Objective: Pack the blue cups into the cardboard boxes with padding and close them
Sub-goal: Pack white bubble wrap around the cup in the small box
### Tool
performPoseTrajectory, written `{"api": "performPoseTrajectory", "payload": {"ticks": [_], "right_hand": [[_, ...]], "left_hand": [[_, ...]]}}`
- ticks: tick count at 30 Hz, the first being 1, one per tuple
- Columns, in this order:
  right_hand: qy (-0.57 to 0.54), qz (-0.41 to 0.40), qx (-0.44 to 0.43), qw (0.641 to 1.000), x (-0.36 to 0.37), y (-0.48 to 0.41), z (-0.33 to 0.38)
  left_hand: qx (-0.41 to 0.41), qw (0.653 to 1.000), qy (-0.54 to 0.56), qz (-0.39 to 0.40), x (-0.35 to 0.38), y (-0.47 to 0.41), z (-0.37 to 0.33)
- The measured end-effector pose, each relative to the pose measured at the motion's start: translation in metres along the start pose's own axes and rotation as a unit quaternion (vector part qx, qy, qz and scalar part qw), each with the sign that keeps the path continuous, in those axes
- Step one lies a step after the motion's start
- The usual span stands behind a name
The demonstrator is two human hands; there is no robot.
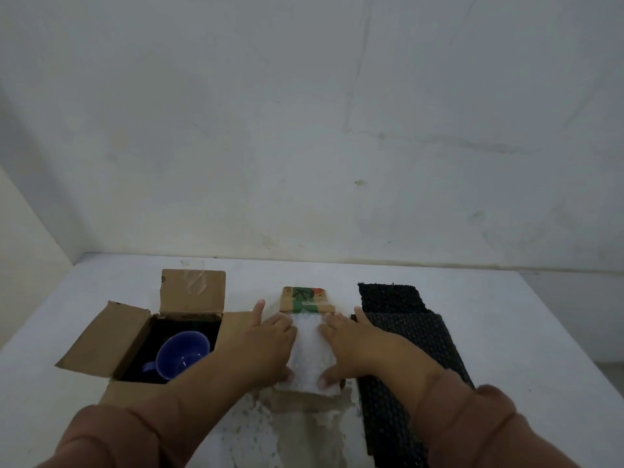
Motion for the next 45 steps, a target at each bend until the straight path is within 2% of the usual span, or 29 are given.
{"api": "performPoseTrajectory", "payload": {"ticks": [5, 9, 12, 16, 19, 24, 26, 29, 33, 36, 40, 43, 45], "right_hand": [[0.099, -0.066, -0.013, 0.993, -0.009, -0.012, 0.008], [0.085, -0.108, -0.007, 0.990, -0.004, -0.016, 0.022], [0.073, -0.081, -0.009, 0.994, 0.000, -0.014, 0.023], [0.059, 0.003, -0.020, 0.998, -0.001, -0.008, 0.008], [0.094, -0.018, -0.019, 0.995, 0.000, -0.008, 0.008], [0.086, -0.032, -0.003, 0.996, 0.012, -0.007, 0.013], [0.044, -0.020, -0.001, 0.999, 0.013, -0.006, 0.011], [-0.029, -0.023, 0.003, 0.999, 0.006, -0.004, 0.012], [0.056, -0.021, 0.013, 0.998, 0.012, -0.006, 0.016], [0.052, -0.033, 0.020, 0.998, 0.010, -0.012, 0.015], [0.066, -0.059, 0.031, 0.996, 0.000, -0.015, 0.020], [0.064, -0.084, 0.021, 0.994, -0.001, -0.015, 0.023], [0.038, -0.055, 0.009, 0.998, 0.001, -0.015, 0.019]], "left_hand": [[0.012, 1.000, -0.004, -0.006, -0.004, -0.006, -0.002], [0.017, 0.997, -0.051, -0.047, -0.003, -0.006, -0.015], [0.016, 0.997, -0.058, -0.050, -0.002, -0.004, -0.017], [0.020, 1.000, -0.010, -0.005, 0.000, -0.004, -0.002], [0.015, 0.999, -0.039, 0.003, 0.000, -0.004, -0.001], [-0.001, 0.998, -0.066, 0.017, 0.003, -0.004, -0.015], [-0.008, 0.998, -0.050, 0.025, 0.002, -0.003, -0.015], [-0.012, 0.998, 0.032, 0.055, 0.002, -0.005, -0.016], [-0.015, 0.996, 0.059, 0.068, 0.010, -0.008, -0.018], [-0.015, 0.995, 0.037, 0.087, 0.015, -0.012, -0.017], [-0.003, 0.998, -0.011, 0.063, 0.011, -0.019, -0.017], [0.004, 1.000, -0.007, 0.020, 0.012, -0.023, -0.013], [0.020, 1.000, 0.007, -0.002, 0.008, -0.022, -0.011]]}}
Point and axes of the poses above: each hand's wrist, its own y-axis away from the middle knuckle, its own x-axis out of the palm, z = x × y, the point moved 9 cm from there along -y, towards the middle knuckle, and after that the axes turned 5 degrees about -y, right-handed, at the moved point
